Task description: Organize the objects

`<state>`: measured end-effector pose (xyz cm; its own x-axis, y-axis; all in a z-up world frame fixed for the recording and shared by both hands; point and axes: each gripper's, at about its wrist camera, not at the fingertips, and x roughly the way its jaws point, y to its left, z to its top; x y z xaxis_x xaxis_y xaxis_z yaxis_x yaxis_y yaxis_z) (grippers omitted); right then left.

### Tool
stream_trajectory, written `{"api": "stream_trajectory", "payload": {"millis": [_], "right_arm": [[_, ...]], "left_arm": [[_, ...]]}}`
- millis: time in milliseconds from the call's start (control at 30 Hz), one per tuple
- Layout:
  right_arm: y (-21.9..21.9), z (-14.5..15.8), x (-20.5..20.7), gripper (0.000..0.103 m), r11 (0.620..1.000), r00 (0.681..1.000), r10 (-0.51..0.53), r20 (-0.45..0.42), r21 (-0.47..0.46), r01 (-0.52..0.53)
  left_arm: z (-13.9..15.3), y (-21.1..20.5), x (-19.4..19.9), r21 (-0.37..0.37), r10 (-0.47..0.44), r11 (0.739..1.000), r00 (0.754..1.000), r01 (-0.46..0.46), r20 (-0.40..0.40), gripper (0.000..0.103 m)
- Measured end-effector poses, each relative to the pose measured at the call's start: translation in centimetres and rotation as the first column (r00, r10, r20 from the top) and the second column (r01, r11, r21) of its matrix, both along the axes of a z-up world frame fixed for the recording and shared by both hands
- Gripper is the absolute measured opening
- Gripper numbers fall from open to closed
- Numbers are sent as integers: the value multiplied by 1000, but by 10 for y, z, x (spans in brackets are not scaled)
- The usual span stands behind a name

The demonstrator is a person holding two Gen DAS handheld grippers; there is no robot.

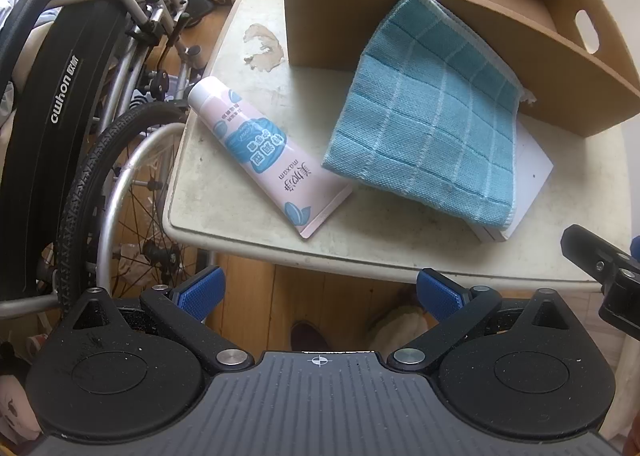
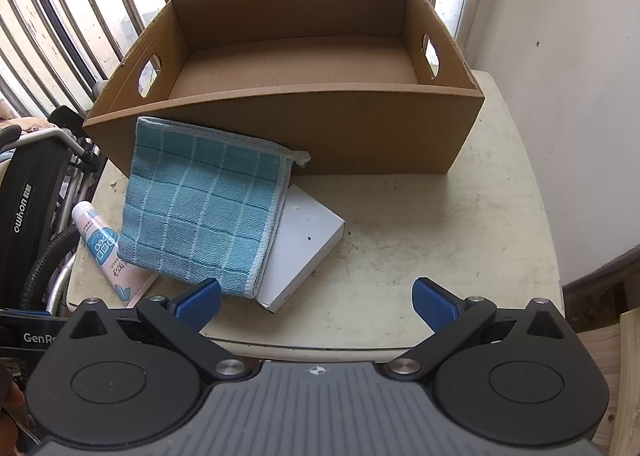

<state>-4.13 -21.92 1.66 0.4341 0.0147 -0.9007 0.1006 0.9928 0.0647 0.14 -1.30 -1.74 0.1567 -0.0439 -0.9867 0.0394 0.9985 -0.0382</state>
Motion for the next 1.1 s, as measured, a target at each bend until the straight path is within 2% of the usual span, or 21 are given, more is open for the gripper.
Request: {"api": "stream_trajectory", "payload": {"millis": [1100], "right_arm": [[-4,-6,5,103,1000,1000,2,-8,-7,-2]], "left_arm": [[-7,-4,6,1,2,1000,1000,-2,-22,102]]}}
